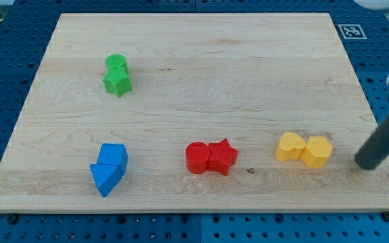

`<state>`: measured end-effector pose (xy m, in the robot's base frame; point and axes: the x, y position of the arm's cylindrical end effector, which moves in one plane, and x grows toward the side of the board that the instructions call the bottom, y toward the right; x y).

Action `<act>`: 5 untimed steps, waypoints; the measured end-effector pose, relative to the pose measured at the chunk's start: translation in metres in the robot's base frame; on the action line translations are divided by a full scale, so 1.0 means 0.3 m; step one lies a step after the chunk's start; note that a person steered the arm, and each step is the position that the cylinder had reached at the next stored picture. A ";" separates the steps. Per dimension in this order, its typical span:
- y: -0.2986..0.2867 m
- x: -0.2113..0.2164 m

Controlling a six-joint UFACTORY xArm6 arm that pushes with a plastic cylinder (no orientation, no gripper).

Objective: Point your arm at the bottom center

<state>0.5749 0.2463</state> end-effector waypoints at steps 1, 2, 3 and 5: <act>-0.179 0.088; -0.452 0.089; -0.539 0.076; -0.658 0.063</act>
